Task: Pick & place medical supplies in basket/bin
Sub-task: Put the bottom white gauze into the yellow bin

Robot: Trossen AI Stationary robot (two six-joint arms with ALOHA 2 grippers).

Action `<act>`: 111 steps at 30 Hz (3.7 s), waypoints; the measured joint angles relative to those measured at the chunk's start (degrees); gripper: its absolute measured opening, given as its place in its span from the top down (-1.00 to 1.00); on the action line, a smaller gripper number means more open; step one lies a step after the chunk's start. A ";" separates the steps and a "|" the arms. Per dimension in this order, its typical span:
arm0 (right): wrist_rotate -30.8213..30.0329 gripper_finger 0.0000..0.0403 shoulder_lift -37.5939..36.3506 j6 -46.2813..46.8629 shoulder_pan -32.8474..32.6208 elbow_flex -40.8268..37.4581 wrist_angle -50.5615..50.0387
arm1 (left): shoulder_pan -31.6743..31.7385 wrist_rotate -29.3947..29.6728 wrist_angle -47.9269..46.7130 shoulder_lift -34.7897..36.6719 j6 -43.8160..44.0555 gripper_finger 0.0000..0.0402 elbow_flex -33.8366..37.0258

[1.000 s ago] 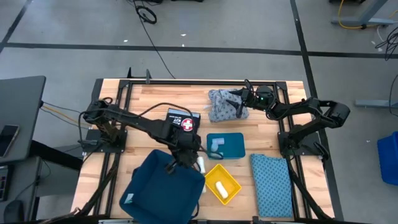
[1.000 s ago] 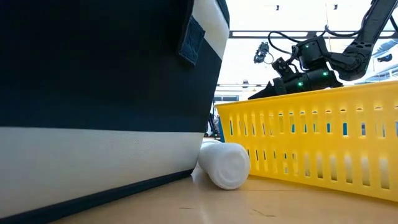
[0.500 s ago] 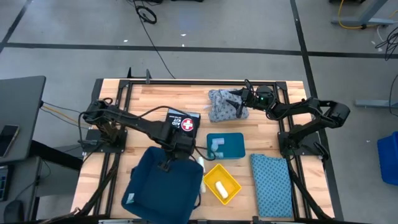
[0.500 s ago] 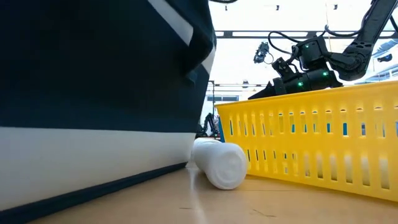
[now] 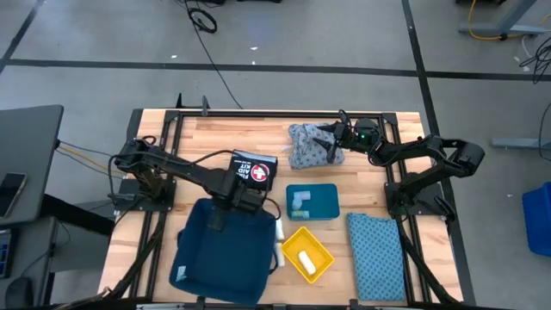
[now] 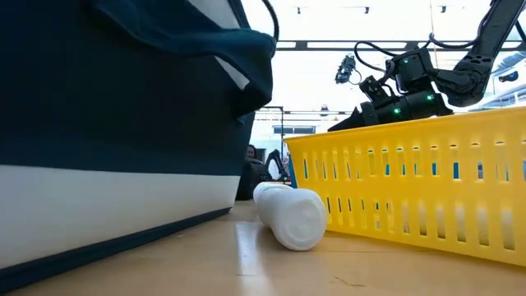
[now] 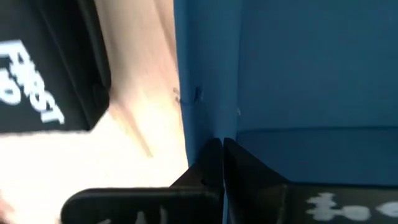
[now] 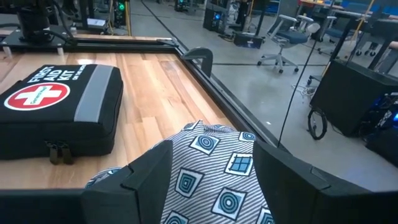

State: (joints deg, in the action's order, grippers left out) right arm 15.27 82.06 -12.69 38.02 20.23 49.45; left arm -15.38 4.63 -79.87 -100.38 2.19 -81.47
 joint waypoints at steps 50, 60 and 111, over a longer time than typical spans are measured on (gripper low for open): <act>1.37 -0.16 -0.02 1.53 -8.54 0.00 2.16 | 4.97 6.22 133.95 15.54 -18.82 1.00 42.47; -1.97 -0.16 -0.02 1.73 -15.30 0.07 0.93 | 12.57 8.94 131.15 16.17 -19.23 1.00 47.39; -15.70 0.11 -0.04 30.74 -61.03 23.63 -63.91 | 24.74 2.79 130.26 16.15 -19.97 1.00 47.74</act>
State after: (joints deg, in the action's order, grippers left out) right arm -0.43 82.02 18.06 -23.01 43.86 -14.46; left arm 9.37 7.42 50.39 -84.23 -17.78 -33.74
